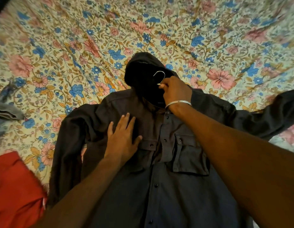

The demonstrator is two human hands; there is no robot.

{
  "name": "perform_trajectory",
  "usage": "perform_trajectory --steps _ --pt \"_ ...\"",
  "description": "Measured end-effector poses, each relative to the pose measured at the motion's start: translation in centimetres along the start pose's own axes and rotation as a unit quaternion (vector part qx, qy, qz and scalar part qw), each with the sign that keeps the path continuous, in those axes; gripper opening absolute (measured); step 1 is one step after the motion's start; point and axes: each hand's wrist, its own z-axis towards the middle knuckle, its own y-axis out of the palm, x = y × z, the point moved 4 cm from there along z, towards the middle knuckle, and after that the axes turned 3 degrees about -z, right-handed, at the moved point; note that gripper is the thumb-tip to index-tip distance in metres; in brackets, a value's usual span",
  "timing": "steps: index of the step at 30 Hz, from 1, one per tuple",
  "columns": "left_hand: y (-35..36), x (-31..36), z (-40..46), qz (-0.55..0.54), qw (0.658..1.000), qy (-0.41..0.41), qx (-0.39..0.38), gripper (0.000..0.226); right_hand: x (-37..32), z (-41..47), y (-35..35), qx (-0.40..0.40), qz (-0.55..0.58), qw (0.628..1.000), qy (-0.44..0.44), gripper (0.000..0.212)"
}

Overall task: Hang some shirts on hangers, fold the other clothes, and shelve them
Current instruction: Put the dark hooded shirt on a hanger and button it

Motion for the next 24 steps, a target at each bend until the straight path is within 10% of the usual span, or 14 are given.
perform_trajectory --steps 10,24 --pt "-24.7 7.5 -11.4 -0.118 0.985 0.017 0.124 0.075 -9.2 -7.7 -27.0 -0.007 0.012 0.998 -0.065 0.021" --pt "-58.2 21.1 -19.3 -0.059 0.878 0.303 0.367 0.043 -22.5 -19.2 -59.5 0.220 -0.017 0.971 -0.089 0.017"
